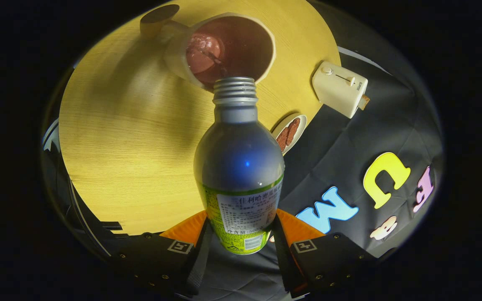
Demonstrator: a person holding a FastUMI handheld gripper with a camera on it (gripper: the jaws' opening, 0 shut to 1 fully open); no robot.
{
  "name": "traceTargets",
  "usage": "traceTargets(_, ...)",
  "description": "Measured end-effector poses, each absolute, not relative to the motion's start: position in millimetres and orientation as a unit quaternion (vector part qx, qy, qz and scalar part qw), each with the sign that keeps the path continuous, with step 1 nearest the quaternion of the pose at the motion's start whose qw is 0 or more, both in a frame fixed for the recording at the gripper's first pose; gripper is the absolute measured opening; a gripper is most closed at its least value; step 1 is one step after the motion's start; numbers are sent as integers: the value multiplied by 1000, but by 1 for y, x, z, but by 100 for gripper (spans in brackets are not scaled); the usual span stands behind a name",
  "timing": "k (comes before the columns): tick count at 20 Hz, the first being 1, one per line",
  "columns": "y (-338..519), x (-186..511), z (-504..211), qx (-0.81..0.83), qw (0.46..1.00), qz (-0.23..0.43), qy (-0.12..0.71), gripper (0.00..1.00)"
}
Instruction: Take the bottle from table, then pour the juice into the cup, finally place the bottle on the coaster
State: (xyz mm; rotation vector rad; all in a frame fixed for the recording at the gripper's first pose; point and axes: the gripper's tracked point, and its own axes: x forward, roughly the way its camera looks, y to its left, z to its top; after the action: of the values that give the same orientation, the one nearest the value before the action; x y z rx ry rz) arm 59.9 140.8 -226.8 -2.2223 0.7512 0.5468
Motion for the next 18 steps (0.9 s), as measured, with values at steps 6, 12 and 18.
traceTargets(6, 145, 68, -227, -866, 355, 209, 283, 72)
traceTargets(12, 139, 64, -240, -846, 383, 223, 296, 72)
traceTargets(18, 128, 58, -252, -808, 442, 237, 308, 72)
